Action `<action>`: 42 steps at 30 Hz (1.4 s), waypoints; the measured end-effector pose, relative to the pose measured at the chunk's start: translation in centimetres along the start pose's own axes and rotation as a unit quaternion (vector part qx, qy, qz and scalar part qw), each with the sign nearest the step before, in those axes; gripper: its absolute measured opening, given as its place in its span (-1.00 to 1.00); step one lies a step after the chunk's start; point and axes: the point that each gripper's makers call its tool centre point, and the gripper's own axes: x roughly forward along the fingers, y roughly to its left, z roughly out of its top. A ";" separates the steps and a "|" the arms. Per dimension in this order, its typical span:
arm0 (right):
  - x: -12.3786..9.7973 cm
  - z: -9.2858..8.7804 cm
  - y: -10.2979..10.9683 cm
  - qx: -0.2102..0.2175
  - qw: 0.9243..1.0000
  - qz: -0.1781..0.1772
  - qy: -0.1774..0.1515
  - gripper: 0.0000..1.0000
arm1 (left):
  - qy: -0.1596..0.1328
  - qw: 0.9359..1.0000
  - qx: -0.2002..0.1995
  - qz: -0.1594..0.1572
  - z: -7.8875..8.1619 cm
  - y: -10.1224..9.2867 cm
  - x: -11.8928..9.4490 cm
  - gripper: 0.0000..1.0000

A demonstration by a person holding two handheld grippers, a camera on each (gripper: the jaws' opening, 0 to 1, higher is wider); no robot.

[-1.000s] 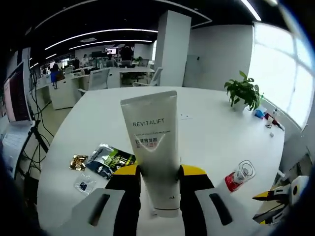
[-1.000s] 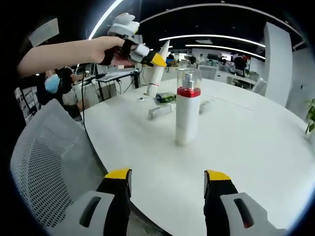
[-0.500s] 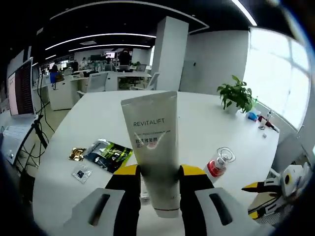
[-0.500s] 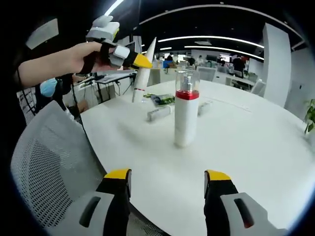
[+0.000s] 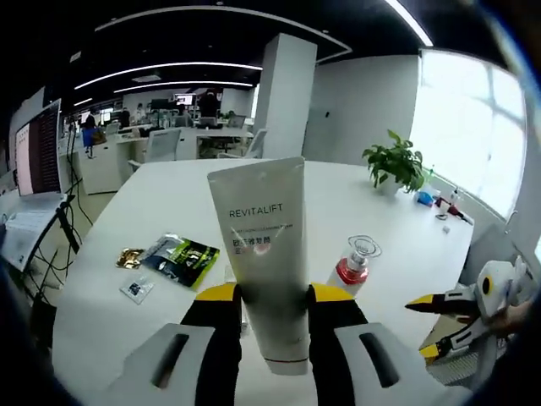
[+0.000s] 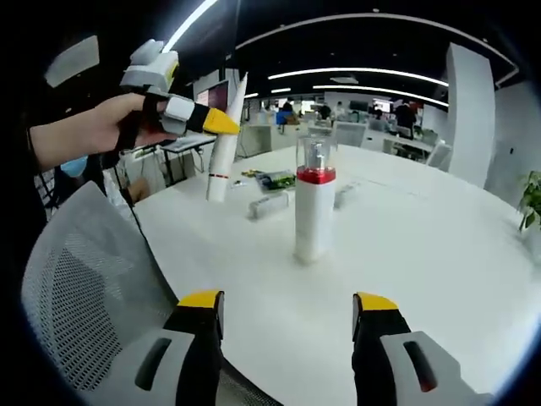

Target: Arrange the skincare products in the storage area until every visible bottle or jar stands upright without overlapping.

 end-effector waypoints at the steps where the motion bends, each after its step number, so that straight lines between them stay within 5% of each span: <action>1: -0.1 0.1 0.0 -0.002 1.000 -0.001 -0.001 0.31 | 0.000 1.000 0.004 -0.003 -0.1 -0.2 -0.1 -0.50; 20: -1.0 5.4 1.0 -0.008 0.998 0.021 -0.054 0.40 | 0.010 1.000 0.016 -0.019 -3.0 -2.3 -1.4 -0.51; 29: -0.2 11.0 5.0 0.034 0.988 0.089 -0.121 0.41 | 0.014 0.999 0.028 -0.027 -3.9 -3.3 -1.8 -0.50; 42: 1.0 14.4 8.0 0.064 0.975 0.150 -0.148 0.32 | 0.013 0.998 0.041 -0.041 -4.6 -5.3 -2.7 -0.50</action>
